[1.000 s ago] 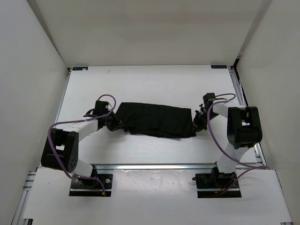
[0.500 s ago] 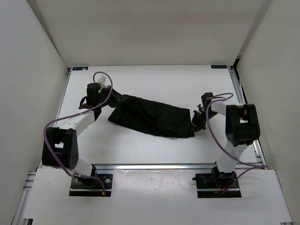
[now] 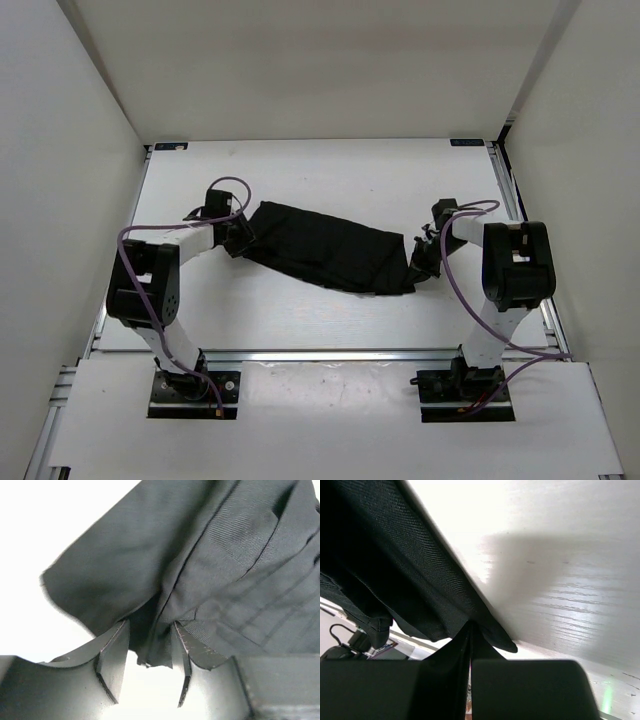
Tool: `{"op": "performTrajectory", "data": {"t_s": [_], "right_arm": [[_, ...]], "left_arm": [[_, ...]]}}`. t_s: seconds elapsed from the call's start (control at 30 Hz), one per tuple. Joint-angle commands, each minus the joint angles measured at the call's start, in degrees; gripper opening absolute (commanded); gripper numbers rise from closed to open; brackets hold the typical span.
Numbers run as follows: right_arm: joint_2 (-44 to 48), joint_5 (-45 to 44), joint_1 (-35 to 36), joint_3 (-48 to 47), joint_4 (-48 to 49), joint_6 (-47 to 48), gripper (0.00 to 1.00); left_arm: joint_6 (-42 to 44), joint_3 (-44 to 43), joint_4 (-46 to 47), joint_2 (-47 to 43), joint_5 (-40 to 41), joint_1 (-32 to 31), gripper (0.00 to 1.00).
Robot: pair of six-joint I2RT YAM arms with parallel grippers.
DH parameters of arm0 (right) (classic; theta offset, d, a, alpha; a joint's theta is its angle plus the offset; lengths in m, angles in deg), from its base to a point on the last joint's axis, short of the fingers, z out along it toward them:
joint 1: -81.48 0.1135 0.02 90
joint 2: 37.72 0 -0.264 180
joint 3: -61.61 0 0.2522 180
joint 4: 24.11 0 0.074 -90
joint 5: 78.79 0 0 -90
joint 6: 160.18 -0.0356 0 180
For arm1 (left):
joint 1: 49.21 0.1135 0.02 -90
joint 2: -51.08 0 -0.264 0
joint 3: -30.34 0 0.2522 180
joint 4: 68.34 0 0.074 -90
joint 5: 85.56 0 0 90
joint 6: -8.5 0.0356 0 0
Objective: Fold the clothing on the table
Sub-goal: Fold the skirt
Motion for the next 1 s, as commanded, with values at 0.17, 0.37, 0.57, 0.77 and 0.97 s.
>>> {"op": "performTrajectory", "data": {"t_s": [0.17,0.37,0.57,0.77,0.97], "right_arm": [[1.22,-9.56,-0.42,2.29,0.13,2.84,0.0],[5.8,-10.79,2.82,-5.6,-3.39,1.96,0.0],[4.58,-4.13,7.04,-16.32,-2.96,0.91,0.0],[-2.72,3.69,12.14,-22.84,-0.32,0.02,0.0],[-10.01,9.07,15.39,-20.22,-0.83,1.78,0.0]], "left_arm": [[3.04,-3.26,-8.22,-11.68,13.57,2.46,0.39],[4.09,-5.46,-9.81,-12.83,13.29,1.16,0.09],[-0.99,-4.85,0.99,-8.26,-3.14,-1.13,0.0],[-2.41,-4.85,1.19,-1.58,-0.16,-4.56,0.0],[-0.39,1.03,-0.14,-0.79,5.03,-3.25,0.0]]}}
